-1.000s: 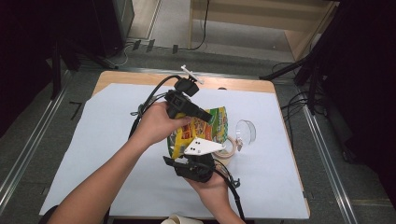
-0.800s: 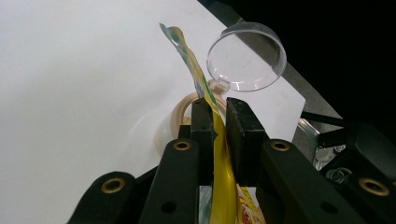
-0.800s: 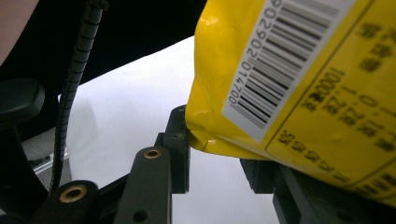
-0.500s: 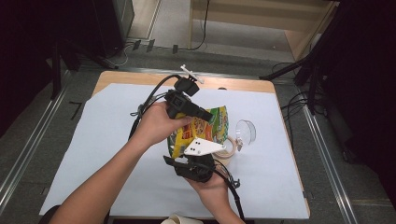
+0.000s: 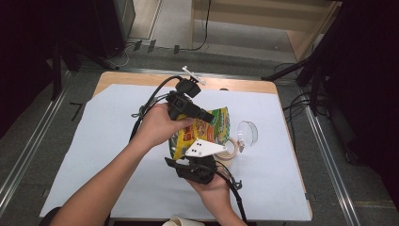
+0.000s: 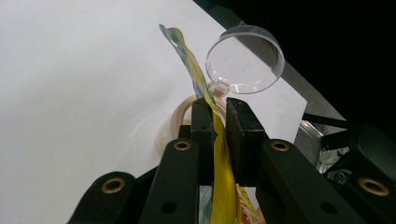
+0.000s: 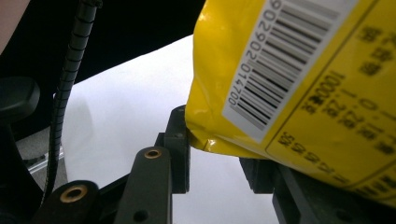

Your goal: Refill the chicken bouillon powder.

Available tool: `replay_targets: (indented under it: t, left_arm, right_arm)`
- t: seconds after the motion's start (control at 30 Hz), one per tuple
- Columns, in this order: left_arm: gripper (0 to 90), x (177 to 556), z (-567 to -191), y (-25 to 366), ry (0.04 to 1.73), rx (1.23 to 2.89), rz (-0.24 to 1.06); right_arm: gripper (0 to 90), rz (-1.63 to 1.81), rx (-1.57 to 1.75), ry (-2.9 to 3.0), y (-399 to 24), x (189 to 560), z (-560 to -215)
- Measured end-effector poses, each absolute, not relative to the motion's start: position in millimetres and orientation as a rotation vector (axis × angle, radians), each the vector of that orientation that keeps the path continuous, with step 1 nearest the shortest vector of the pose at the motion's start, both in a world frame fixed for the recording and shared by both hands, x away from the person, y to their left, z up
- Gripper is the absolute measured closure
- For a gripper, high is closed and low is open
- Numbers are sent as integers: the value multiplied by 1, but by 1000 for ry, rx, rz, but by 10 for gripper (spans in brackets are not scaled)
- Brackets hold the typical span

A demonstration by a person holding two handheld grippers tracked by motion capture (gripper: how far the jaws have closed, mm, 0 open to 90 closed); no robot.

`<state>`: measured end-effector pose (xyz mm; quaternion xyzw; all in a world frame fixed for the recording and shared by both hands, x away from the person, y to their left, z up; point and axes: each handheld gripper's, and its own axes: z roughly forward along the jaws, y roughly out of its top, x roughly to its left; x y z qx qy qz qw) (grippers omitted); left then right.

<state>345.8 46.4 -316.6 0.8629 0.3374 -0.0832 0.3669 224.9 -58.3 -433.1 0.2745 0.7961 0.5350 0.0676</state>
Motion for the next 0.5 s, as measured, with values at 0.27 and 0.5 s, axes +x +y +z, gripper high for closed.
replay_targets:
  t: [0.27, 0.5]
  left_arm:
    - [827, 346, -317, 47, 869, 2220, -209]
    - [827, 346, -317, 47, 869, 2220, -212]
  right_arm:
    - [683, 1606, 822, 2400, -58, 225, -433]
    - [683, 1608, 821, 2400, -58, 224, -433]
